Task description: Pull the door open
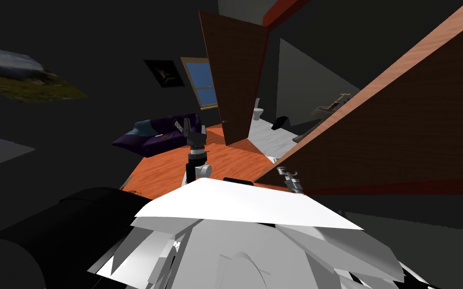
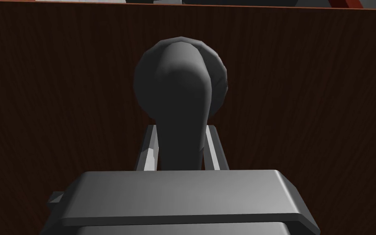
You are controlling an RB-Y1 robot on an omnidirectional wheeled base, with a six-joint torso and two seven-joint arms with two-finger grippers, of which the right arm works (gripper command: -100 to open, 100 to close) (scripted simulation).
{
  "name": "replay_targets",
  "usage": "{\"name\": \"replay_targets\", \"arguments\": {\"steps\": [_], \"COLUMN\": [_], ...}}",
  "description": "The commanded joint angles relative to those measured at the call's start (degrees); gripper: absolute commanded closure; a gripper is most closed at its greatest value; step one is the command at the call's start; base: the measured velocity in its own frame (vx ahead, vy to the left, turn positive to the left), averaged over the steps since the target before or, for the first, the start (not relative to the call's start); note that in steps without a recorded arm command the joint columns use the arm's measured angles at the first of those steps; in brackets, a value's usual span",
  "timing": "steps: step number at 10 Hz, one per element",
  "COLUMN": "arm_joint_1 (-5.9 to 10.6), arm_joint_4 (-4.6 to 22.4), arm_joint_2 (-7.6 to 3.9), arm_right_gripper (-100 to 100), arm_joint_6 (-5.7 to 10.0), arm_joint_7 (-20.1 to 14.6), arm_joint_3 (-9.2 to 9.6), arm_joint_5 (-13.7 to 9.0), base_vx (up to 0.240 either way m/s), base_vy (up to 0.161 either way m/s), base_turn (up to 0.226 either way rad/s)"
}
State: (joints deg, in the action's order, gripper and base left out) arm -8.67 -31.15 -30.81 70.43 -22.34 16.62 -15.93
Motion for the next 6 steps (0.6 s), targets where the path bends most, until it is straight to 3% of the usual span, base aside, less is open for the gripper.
{"name": "replay_targets", "arguments": {"steps": [1,6], "arm_joint_1": [0.65,2.59], "arm_joint_4": [0.2,-1.2], "arm_joint_2": [0.61,2.50], "arm_right_gripper": [100,100], "arm_joint_6": [-0.68,-4.61], "arm_joint_7": [0.1,0.7], "arm_joint_3": [-0.53,-3.50], "arm_joint_5": [0.7,3.5], "base_vx": [-0.220,-0.194], "base_vy": [-0.060,-0.061], "base_turn": [0.106,0.128]}}
